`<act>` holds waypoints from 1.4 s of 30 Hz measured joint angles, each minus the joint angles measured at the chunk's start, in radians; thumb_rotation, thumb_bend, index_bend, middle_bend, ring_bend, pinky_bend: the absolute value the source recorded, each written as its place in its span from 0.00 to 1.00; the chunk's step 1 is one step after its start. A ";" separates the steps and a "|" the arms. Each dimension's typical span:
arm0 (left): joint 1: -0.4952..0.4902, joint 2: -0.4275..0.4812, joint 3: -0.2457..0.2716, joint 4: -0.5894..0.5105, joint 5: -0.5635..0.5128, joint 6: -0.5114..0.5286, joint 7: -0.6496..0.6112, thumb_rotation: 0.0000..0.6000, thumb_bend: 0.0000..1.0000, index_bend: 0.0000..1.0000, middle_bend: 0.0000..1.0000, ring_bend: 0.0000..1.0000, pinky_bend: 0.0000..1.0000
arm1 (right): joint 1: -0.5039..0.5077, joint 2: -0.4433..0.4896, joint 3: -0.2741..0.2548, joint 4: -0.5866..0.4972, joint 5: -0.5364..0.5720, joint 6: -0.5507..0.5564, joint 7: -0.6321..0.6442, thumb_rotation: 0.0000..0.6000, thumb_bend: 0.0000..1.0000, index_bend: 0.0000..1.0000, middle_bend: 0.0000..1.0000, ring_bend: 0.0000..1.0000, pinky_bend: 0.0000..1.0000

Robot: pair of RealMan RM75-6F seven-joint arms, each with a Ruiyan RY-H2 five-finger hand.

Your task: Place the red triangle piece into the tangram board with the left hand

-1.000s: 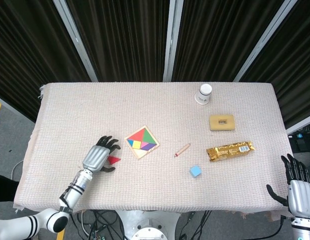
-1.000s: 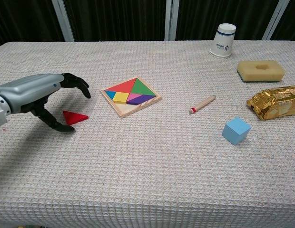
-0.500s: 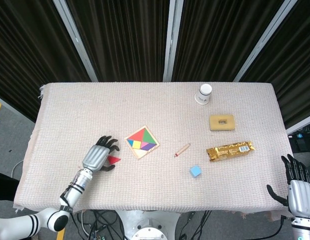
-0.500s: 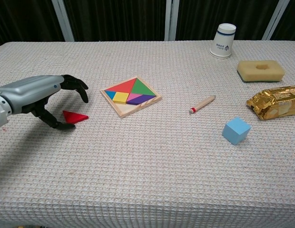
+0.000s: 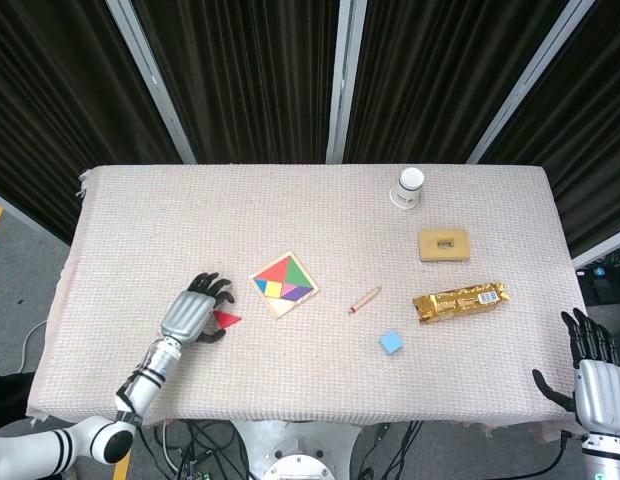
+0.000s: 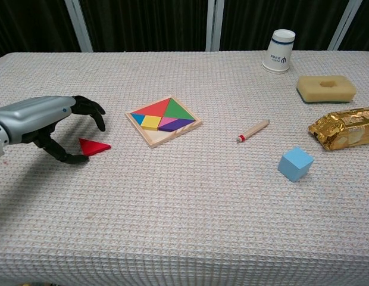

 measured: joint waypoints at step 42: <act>-0.015 -0.021 0.006 0.020 -0.025 0.000 0.001 1.00 0.26 0.51 0.14 0.02 0.05 | 0.002 -0.004 0.003 0.007 0.017 -0.016 0.003 1.00 0.15 0.00 0.00 0.00 0.02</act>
